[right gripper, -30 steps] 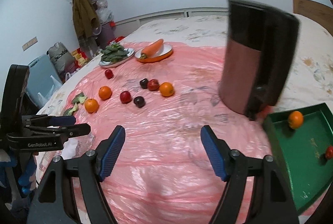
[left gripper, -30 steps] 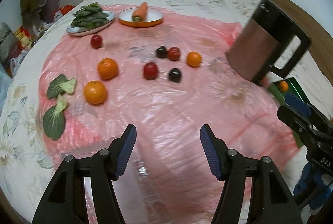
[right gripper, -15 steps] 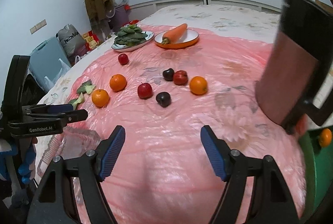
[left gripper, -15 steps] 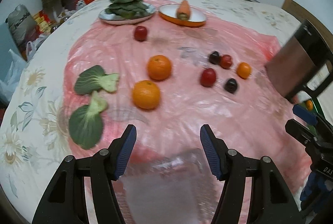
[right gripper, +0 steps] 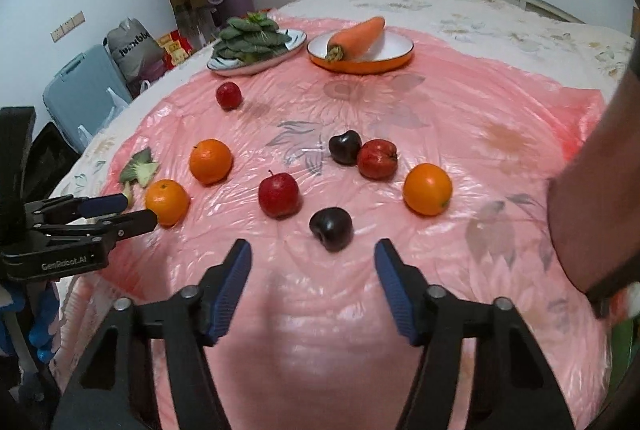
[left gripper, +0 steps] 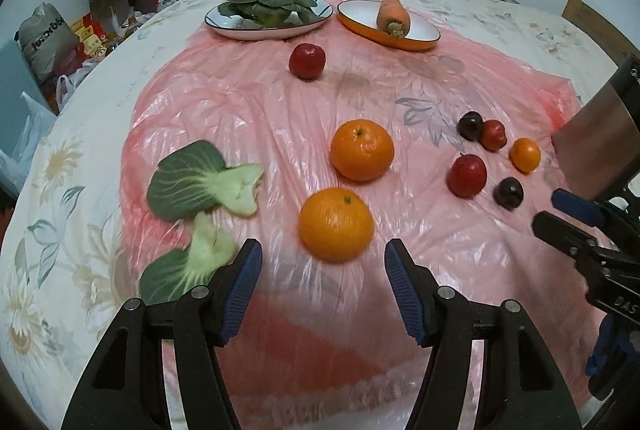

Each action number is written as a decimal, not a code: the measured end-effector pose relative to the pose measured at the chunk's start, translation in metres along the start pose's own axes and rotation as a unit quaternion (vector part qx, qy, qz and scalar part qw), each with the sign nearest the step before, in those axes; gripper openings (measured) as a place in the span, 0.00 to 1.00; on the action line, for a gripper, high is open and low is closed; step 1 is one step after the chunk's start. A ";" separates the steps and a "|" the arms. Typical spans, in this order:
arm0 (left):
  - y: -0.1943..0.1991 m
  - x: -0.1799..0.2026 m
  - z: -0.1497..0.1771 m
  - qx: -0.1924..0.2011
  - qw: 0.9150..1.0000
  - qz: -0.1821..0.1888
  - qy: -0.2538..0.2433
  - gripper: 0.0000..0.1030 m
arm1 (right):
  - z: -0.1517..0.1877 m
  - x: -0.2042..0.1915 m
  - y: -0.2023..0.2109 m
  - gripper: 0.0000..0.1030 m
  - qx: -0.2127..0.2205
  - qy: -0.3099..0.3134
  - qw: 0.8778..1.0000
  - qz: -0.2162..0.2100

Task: Organize fruits
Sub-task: 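Grasp an orange with the left tool while the right tool grasps a dark plum, then carry the orange and plum into the green box and open both tools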

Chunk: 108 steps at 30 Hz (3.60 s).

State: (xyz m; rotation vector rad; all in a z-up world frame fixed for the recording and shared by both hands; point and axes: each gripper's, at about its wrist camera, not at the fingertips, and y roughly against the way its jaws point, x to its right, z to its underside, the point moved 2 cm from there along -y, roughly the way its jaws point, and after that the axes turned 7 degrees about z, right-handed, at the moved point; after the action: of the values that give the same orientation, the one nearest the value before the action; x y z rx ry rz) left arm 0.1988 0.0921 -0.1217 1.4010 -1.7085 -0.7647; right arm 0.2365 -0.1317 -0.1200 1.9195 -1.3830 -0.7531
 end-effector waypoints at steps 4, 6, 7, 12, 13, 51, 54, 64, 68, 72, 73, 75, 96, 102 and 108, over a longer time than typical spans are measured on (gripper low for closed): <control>-0.008 0.005 -0.007 -0.003 1.000 -0.004 -0.011 0.56 | -0.006 -0.002 -0.014 0.74 -0.009 0.007 1.000 -0.002; -0.012 0.006 -0.010 -0.007 1.000 -0.006 -0.014 0.56 | -0.008 -0.001 -0.020 0.63 -0.015 0.009 1.000 -0.001; -0.014 0.006 -0.011 -0.009 1.000 -0.007 -0.016 0.56 | -0.009 -0.001 -0.023 0.61 -0.017 0.008 1.000 -0.001; -0.025 0.006 -0.010 -0.018 1.000 -0.011 -0.019 0.56 | -0.010 0.001 -0.035 0.50 -0.028 0.005 1.000 -0.005; -0.026 0.006 -0.010 -0.019 1.000 -0.011 -0.019 0.56 | -0.010 0.001 -0.038 0.49 -0.030 0.007 1.000 -0.006; 0.025 -0.023 0.001 0.019 0.997 0.052 0.049 0.37 | -0.004 0.010 0.020 0.13 -0.006 -0.037 0.999 -0.028; 0.035 -0.014 0.005 0.023 0.998 0.048 0.040 0.37 | 0.006 0.011 0.038 0.13 0.000 -0.037 0.999 -0.024; 0.053 0.064 0.027 0.016 0.997 0.075 -0.024 0.37 | 0.065 0.056 0.106 0.13 0.014 -0.067 0.998 0.018; 0.055 0.104 0.036 0.011 0.994 0.096 -0.047 0.37 | 0.089 0.089 0.131 0.13 0.020 -0.089 0.995 0.043; 0.056 0.148 0.044 0.001 0.990 0.118 -0.073 0.37 | 0.111 0.123 0.153 0.13 0.025 -0.112 0.991 0.067; 0.056 0.159 0.046 -0.001 0.989 0.124 -0.079 0.37 | 0.116 0.134 0.159 0.13 0.027 -0.119 0.990 0.075; 0.056 0.184 0.049 -0.006 0.986 0.136 -0.095 0.37 | 0.127 0.152 0.168 0.13 0.030 -0.133 0.987 0.087; 0.036 0.420 0.069 -0.048 0.937 0.220 -0.267 0.37 | 0.195 0.307 0.205 0.13 0.032 -0.226 0.957 0.177; 0.014 0.469 0.079 -0.066 0.925 0.217 -0.304 0.37 | 0.206 0.325 0.197 0.13 0.020 -0.233 0.954 0.185; -0.015 0.502 0.090 -0.081 0.918 0.196 -0.336 0.37 | 0.213 0.336 0.186 0.13 0.005 -0.227 0.954 0.198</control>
State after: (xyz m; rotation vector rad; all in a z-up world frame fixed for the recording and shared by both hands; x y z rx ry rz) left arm 0.0863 -0.4041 -0.0833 0.6626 -2.2831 -1.2052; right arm 0.0595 -0.5337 -0.1357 1.4483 -1.9734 -1.0204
